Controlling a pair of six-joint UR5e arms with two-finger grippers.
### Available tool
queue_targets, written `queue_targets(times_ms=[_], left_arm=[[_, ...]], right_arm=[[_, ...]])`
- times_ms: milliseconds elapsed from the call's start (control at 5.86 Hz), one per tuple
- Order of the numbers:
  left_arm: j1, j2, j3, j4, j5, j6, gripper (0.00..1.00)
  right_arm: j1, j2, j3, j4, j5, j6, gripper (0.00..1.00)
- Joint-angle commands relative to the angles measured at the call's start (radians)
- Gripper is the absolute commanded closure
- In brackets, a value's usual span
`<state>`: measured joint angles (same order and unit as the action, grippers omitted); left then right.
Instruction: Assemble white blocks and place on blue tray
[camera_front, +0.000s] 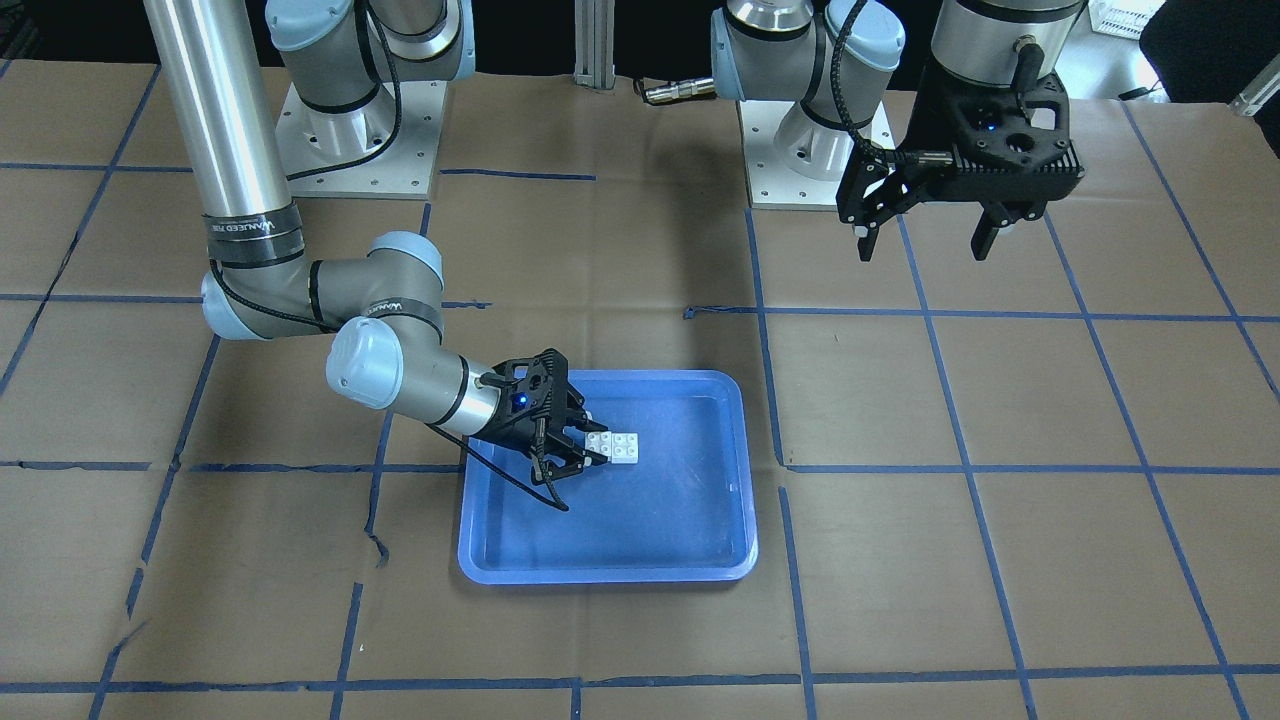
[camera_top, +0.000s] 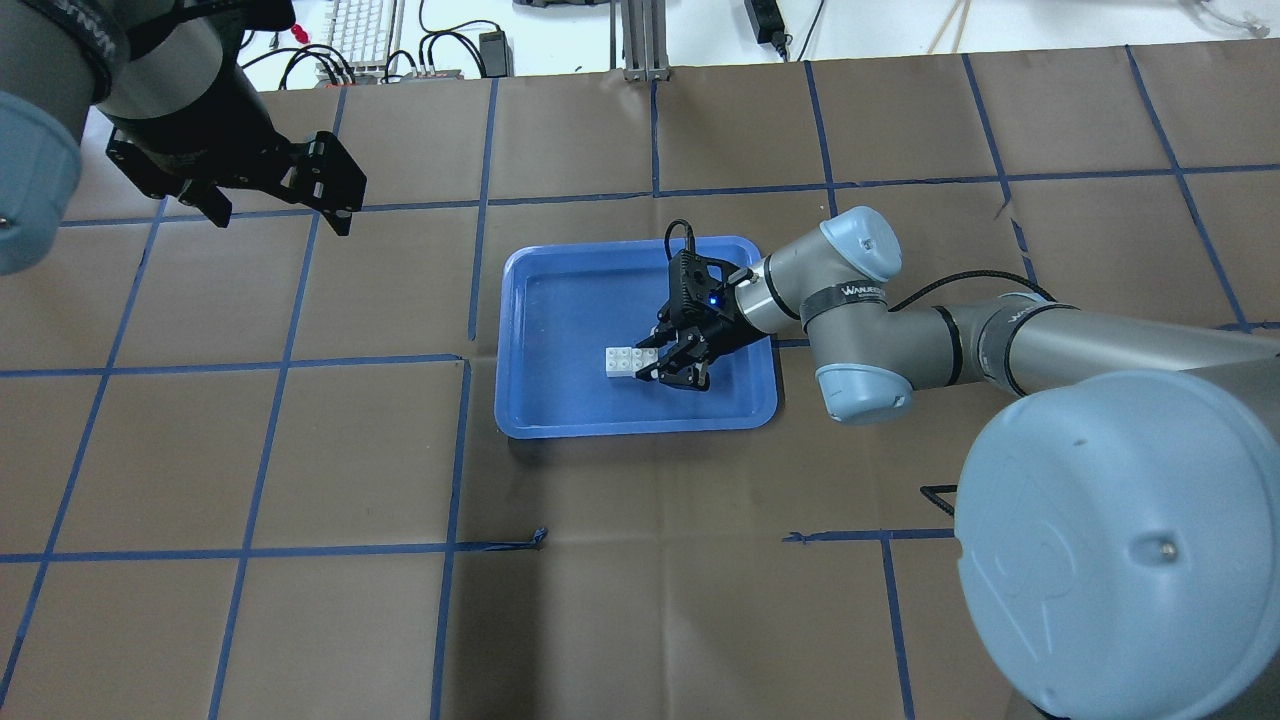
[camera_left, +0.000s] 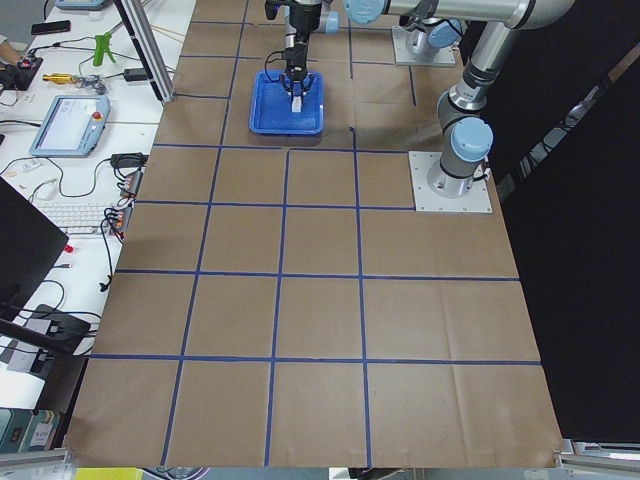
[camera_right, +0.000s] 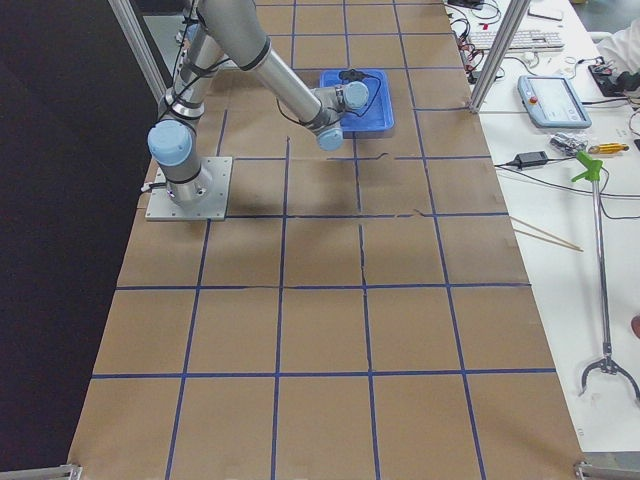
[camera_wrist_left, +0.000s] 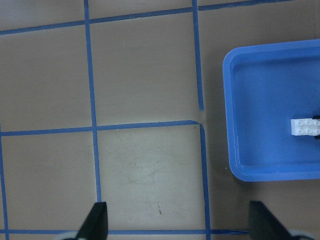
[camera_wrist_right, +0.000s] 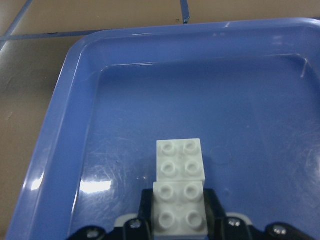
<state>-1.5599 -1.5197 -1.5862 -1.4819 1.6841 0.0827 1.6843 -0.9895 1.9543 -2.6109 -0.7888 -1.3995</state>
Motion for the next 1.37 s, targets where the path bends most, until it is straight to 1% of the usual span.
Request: queue_targets(times_ms=[0, 1195], left_arm=[[0.0, 0.001, 0.0, -0.001, 0.0, 0.0, 0.01], [0.0, 0.004, 0.0, -0.001, 0.0, 0.0, 0.01]], right_arm=[[0.0, 0.0, 0.002, 0.0, -0.001, 0.004, 0.68], [0.0, 0.002, -0.003, 0.0, -0.001, 0.005, 0.66]])
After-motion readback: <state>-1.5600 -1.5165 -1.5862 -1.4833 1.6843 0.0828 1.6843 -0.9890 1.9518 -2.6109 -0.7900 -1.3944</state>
